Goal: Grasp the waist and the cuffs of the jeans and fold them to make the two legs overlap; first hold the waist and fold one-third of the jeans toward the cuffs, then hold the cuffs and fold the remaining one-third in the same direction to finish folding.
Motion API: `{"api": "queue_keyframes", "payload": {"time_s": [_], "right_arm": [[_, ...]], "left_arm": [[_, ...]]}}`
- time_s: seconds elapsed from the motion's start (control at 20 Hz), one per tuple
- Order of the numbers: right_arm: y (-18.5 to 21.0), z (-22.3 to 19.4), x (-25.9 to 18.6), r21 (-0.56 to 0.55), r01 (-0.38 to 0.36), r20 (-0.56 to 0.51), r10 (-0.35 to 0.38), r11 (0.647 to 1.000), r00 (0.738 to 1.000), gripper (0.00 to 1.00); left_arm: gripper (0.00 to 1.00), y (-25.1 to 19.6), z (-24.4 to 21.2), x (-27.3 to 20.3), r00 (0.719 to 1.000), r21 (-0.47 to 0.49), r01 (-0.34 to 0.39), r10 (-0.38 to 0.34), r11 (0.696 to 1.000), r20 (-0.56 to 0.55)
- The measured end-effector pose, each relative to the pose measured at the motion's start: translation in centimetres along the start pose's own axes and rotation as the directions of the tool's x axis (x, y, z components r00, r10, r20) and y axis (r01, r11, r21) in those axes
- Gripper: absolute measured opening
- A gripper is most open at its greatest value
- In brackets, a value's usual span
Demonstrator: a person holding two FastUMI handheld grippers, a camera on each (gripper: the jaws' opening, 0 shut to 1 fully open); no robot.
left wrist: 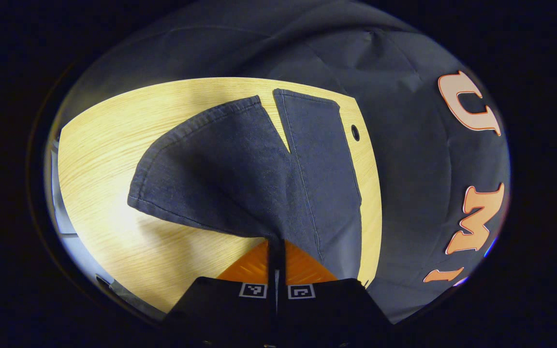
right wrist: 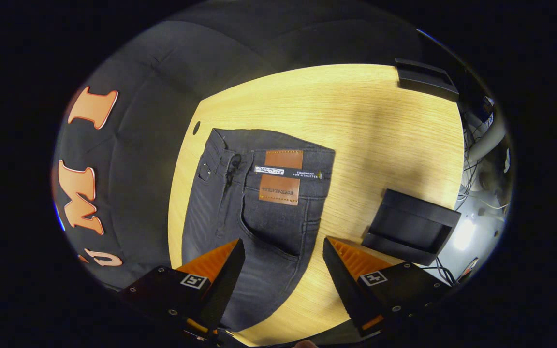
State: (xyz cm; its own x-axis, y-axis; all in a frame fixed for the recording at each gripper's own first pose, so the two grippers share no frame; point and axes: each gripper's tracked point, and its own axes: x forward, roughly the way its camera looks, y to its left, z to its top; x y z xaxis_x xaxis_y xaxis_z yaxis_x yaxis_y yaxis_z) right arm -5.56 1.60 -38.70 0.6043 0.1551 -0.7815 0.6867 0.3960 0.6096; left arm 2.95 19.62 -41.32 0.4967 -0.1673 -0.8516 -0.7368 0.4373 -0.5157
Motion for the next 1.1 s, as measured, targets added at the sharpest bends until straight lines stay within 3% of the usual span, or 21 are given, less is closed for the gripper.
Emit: {"api": "queue_keyframes", "payload": {"time_s": [0.25,0.4,0.5,0.55,0.6,0.7,0.8,0.9,1.1], "right_arm": [[1.0,0.5,1.2,0.008,-0.032,0.014,0.032,0.999,0.999,0.98],[0.9,0.6,1.5,-0.036,-0.033,0.056,0.035,0.999,0.998,0.90],[0.2,0.7,2.1,-0.079,0.010,0.090,-0.003,0.997,0.996,0.72],[0.2,0.8,2.6,-0.119,0.000,0.101,0.013,0.993,0.995,0.60],[-0.1,0.7,2.9,-0.140,-0.015,0.099,0.029,0.990,0.995,0.43],[0.1,1.1,3.1,-0.072,-0.050,0.084,0.056,0.996,0.995,0.10],[0.1,0.8,3.0,-0.032,-0.065,0.057,0.067,0.997,0.996,0.08],[0.1,0.6,2.5,-0.073,-0.045,0.053,0.049,0.996,0.997,0.07],[1.2,1.2,-0.3,-0.118,-0.092,0.045,0.098,0.989,0.994,0.07]], "left_arm": [[0.01,0.1,0.1,0.0,1.000,-0.012,0.004,-0.004,1.000,-0.005],[0.01,0.3,-0.2,0.4,1.000,-0.016,0.008,-0.008,1.000,-0.016],[0.01,0.2,-0.6,0.4,1.000,-0.024,0.014,-0.015,1.000,-0.015],[0.01,0.3,-0.6,0.3,1.000,-0.023,0.016,-0.016,1.000,-0.011],[0.01,0.3,-0.7,0.2,1.000,-0.021,0.017,-0.017,1.000,-0.010],[0.01,0.3,-0.7,0.0,1.000,-0.023,0.024,-0.024,0.999,-0.001],[0.01,0.8,-0.7,-0.3,1.000,-0.031,0.030,-0.030,0.999,0.008],[0.01,1.0,-0.5,-0.8,0.999,-0.047,0.037,-0.036,0.998,0.015],[0.01,1.0,-0.4,-2.3,0.998,-0.007,0.040,-0.040,0.999,0.041]]}}
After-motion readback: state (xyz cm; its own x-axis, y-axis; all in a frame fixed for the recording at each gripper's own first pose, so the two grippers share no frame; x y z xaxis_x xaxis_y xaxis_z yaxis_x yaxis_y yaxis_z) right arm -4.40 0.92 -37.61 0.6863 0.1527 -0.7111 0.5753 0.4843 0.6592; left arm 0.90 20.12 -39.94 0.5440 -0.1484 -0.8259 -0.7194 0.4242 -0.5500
